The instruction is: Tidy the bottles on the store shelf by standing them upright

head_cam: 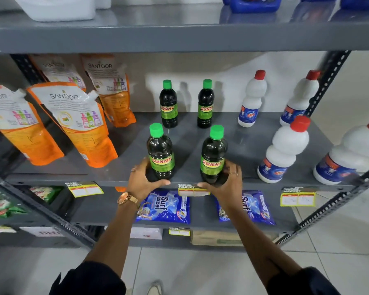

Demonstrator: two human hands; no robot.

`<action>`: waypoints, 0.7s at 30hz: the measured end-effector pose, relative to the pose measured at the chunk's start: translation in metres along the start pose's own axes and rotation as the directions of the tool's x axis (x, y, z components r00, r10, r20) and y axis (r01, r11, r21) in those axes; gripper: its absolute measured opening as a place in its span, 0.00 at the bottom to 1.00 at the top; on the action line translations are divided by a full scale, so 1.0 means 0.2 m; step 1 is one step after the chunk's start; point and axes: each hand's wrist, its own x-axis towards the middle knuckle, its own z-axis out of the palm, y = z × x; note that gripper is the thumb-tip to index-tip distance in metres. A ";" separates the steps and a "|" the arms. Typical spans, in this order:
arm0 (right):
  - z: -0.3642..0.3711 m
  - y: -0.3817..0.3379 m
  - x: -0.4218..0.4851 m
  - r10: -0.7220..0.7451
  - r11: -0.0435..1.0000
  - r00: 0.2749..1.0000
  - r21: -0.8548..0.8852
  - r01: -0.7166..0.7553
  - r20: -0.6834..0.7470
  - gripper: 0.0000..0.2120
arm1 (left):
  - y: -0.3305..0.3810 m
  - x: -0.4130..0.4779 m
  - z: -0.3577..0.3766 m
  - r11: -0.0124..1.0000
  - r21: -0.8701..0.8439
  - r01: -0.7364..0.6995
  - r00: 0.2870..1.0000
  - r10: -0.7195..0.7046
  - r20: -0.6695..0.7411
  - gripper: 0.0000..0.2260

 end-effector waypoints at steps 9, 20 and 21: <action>-0.53 0.26 0.01 -0.022 1.000 0.930 -0.025 0.014 -0.368 0.49 | 0.38 -0.49 0.50 0.974 0.050 -0.220 0.919 0.224 -0.324 0.34; -0.68 0.34 0.08 0.041 0.999 0.986 0.017 -0.039 -0.161 0.31 | 0.44 -0.21 0.70 0.998 -0.027 -0.064 0.993 0.061 -0.099 0.33; -0.68 0.32 0.08 0.046 0.999 0.988 0.011 -0.045 -0.147 0.32 | 0.43 -0.20 0.71 0.999 -0.024 -0.044 0.993 0.041 -0.107 0.32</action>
